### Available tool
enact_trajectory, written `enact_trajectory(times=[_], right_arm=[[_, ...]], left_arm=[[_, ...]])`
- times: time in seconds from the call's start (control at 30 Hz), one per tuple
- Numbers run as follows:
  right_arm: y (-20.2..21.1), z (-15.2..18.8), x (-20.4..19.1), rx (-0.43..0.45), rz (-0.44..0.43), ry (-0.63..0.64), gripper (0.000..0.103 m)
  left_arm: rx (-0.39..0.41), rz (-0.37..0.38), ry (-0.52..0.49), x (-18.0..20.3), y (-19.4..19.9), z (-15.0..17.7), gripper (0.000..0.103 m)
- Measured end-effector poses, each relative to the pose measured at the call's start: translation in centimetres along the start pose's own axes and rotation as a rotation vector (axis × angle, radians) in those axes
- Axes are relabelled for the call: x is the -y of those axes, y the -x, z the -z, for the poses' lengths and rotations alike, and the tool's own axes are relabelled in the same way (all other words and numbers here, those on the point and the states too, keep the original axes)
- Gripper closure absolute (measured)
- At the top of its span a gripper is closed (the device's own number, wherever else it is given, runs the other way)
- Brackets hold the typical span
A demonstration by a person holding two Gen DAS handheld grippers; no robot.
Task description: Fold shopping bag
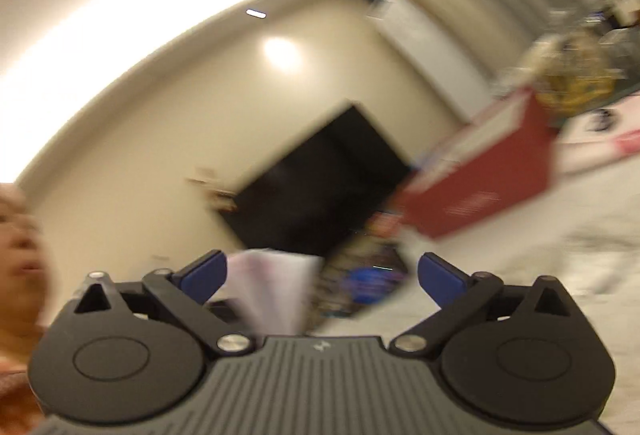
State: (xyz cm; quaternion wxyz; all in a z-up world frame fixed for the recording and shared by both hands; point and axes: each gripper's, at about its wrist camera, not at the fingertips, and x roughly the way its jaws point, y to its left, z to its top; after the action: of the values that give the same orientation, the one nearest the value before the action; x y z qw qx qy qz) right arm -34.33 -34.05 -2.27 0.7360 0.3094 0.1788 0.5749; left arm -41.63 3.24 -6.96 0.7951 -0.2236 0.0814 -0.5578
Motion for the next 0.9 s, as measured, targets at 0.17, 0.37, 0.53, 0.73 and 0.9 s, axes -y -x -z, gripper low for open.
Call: enact_trajectory(times=[0.17,0.37,0.53,0.73,0.9], right_arm=[[-2.0,2.0,-4.6,-0.099,0.125,0.165,0.000],[-1.4,2.4,-5.2,-0.149,0.193,0.098,0.096],[-0.7,3.1,-5.7,-0.114,0.146,0.084,0.096],[-0.8,2.9,-6.7,-0.108,0.094,0.126,0.095],[-1.9,3.0,-6.5,-0.147,0.099,0.127,0.095]], left_arm=[[-0.078,0.073,-0.038,0.4,-3.3,0.7,0.096],[-0.125,0.088,-0.074,1.8,-4.1,0.9,0.095],[-0.086,0.102,-0.071,2.2,-4.1,-0.1,0.068],[-0.050,0.083,0.021,1.3,-3.5,0.0,0.000],[-0.047,0.033,0.096,0.0,-4.3,0.4,0.017]])
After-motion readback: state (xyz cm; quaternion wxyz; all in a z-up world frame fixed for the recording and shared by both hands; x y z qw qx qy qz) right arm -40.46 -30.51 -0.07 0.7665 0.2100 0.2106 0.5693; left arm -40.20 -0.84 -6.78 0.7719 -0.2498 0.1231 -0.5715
